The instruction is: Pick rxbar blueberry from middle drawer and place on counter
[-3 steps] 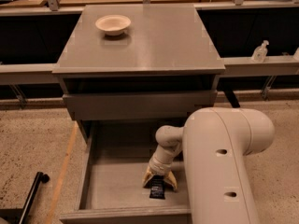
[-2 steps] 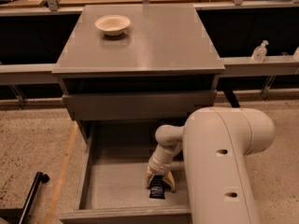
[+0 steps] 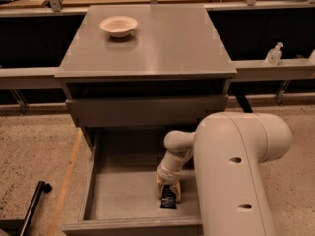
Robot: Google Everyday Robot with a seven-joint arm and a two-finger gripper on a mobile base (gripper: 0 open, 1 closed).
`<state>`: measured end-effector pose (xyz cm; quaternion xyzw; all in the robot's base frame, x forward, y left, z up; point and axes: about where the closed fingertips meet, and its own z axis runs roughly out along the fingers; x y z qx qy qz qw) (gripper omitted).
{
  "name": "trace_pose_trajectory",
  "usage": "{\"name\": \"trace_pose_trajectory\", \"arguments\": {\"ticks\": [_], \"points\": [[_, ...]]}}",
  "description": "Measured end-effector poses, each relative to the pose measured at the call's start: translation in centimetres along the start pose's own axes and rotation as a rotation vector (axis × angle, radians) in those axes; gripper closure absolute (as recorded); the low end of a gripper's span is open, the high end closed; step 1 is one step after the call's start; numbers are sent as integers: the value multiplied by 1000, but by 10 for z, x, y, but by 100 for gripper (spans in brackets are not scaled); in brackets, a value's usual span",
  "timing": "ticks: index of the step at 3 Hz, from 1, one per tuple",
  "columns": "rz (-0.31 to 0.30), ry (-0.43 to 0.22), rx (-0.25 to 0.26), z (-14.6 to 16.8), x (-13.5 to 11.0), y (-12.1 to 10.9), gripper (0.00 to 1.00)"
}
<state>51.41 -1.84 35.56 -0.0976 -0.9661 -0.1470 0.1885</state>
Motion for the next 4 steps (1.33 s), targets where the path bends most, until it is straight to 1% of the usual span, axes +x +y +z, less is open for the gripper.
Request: {"name": "trace_pose_trajectory", "arguments": {"ticks": [2, 3, 4], "points": [[0, 0, -1, -2, 1, 1, 100], [-28, -22, -97, -17, 8, -1, 100], [-108, -63, -275, -51, 26, 0, 100]]}}
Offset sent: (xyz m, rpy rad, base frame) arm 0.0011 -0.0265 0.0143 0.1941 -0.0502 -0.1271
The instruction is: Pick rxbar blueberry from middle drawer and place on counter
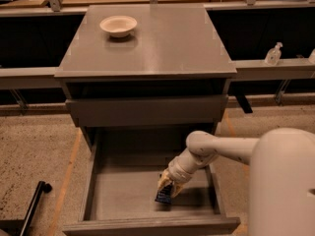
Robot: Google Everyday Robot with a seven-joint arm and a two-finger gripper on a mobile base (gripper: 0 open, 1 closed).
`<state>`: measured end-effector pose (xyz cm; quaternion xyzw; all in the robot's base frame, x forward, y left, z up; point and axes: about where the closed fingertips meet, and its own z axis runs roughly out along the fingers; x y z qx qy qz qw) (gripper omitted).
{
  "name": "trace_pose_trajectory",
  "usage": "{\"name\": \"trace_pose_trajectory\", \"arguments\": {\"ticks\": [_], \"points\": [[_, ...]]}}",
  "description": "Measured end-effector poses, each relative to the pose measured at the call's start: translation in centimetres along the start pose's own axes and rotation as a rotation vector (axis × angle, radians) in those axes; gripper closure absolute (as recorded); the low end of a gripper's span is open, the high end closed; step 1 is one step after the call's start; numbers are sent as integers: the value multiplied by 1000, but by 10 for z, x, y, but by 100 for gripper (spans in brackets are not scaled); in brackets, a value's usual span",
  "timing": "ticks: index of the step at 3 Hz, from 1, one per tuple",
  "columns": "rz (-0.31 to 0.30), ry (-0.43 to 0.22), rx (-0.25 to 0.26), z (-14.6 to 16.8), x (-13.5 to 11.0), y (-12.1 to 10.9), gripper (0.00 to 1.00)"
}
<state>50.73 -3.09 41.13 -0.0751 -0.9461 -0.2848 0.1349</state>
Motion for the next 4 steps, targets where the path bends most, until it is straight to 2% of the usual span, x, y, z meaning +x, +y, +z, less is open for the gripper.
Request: {"name": "trace_pose_trajectory", "arguments": {"ticks": [2, 3, 4], "points": [[-160, -51, -232, -59, 32, 19, 100], [-271, -86, -311, -107, 52, 29, 100], [-401, -154, -332, -178, 76, 44, 100]]}}
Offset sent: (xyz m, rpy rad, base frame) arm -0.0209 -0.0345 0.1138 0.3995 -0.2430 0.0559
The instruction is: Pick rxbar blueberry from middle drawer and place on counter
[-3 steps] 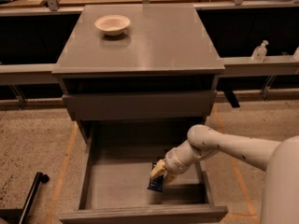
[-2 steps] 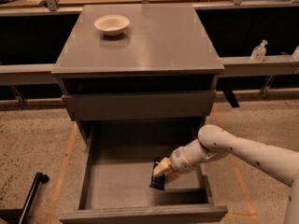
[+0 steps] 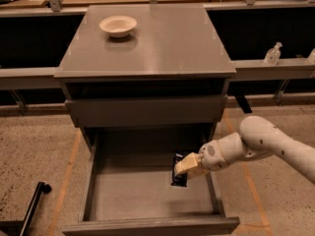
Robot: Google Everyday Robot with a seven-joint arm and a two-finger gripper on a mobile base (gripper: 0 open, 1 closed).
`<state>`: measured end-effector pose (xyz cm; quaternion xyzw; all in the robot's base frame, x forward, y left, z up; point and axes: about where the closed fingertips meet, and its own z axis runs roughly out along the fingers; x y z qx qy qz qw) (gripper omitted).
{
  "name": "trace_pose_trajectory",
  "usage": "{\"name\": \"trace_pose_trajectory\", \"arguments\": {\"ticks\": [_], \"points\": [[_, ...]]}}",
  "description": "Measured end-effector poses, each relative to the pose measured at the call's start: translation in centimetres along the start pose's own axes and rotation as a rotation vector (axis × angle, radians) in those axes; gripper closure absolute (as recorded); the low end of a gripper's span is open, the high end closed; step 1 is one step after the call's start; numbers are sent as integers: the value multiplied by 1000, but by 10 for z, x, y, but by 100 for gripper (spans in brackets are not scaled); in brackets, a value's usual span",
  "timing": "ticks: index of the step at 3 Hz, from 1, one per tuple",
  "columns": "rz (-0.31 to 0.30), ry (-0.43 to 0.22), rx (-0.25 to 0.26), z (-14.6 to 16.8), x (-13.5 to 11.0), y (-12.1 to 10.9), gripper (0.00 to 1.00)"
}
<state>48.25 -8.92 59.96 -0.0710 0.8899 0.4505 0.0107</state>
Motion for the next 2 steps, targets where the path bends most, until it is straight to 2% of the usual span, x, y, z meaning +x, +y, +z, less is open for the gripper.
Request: {"name": "trace_pose_trajectory", "arguments": {"ticks": [1, 2], "points": [[-94, -47, 52, -56, -12, 42, 100], [-179, -103, 159, -109, -37, 94, 100]]}}
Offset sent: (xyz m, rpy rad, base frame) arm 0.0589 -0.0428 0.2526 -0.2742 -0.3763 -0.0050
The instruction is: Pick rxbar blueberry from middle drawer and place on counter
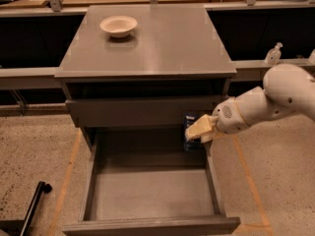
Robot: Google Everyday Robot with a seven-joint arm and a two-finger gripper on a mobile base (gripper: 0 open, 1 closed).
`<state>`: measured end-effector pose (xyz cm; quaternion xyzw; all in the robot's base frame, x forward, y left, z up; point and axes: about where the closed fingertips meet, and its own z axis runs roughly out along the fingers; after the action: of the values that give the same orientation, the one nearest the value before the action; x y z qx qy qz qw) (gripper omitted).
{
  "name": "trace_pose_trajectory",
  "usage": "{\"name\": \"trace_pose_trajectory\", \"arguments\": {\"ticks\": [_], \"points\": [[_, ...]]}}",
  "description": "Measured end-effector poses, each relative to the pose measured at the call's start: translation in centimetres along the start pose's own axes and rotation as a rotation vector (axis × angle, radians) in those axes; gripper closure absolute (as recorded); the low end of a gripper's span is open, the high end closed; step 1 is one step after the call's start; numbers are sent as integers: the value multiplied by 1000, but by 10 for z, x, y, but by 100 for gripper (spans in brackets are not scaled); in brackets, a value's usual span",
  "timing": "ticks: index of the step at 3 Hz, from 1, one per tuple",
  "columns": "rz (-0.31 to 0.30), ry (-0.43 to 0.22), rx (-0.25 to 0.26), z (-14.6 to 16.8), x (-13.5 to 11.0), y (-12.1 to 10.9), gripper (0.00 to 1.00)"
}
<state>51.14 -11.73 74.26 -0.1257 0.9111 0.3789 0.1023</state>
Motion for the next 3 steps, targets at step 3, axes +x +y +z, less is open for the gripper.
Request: {"name": "trace_pose_trajectory", "arguments": {"ticks": [3], "points": [[-96, -85, 157, -66, -67, 66, 100]]}}
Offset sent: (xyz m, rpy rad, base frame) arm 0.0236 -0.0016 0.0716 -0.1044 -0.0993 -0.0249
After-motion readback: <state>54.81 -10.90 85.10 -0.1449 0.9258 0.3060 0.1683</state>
